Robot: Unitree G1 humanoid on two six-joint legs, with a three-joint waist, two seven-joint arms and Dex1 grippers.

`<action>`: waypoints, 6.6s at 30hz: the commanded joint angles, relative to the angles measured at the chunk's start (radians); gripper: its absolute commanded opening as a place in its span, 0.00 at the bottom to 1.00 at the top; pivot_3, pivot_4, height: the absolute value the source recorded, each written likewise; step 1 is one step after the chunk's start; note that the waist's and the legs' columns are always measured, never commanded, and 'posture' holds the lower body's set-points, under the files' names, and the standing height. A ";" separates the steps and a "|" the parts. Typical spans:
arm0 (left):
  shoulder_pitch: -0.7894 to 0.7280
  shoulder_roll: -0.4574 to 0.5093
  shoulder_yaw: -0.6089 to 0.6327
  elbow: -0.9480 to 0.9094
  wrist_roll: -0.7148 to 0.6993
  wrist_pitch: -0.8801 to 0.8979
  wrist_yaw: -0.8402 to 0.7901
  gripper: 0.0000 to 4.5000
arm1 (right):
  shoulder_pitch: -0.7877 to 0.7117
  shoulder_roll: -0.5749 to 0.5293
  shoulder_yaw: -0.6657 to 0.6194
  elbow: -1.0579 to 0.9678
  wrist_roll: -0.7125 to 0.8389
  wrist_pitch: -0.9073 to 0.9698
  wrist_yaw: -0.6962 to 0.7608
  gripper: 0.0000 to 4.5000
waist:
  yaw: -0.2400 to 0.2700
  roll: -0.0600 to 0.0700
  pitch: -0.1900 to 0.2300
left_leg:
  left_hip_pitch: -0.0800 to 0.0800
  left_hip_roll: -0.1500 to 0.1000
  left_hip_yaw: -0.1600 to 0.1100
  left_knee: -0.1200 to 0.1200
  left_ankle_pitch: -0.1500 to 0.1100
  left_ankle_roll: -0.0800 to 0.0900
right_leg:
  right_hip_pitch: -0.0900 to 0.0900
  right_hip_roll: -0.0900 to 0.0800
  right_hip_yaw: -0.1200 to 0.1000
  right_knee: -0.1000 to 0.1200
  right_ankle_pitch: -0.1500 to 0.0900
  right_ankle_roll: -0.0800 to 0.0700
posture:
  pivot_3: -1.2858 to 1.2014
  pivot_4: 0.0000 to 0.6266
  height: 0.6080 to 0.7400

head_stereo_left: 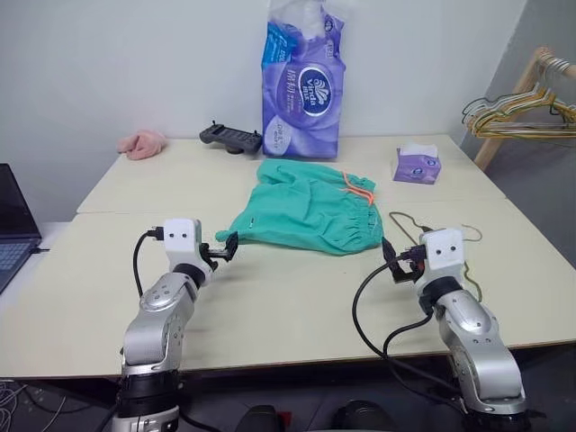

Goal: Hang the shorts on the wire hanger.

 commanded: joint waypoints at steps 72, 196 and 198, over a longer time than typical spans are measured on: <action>-0.783 0.239 -0.437 1.413 0.479 -0.988 -0.686 1.00 | -0.918 -0.260 0.293 1.533 -0.220 -0.890 0.762 0.99 | 0.002 -0.002 0.020 | -0.007 -0.001 0.002 0.002 0.000 0.000 | -0.009 0.000 0.002 0.008 0.004 -0.006 | 0.57 0.00 1.00; -0.191 0.738 -0.309 0.707 0.218 -0.752 -1.217 0.01 | -0.439 -0.489 0.314 0.444 -0.036 -0.299 0.847 0.00 | 0.002 -0.002 0.013 | -0.026 0.004 0.016 0.018 -0.021 -0.007 | -0.035 0.000 0.019 0.029 -0.012 -0.004 | 0.58 0.10 1.00; -0.059 0.759 -0.286 0.491 0.171 -0.642 -1.202 0.01 | -0.331 -0.531 0.329 0.294 -0.010 -0.214 0.889 0.00 | 0.010 0.000 0.014 | -0.018 0.004 0.015 0.018 -0.021 -0.007 | -0.029 -0.001 0.020 0.029 -0.014 -0.005 | 0.58 0.11 1.00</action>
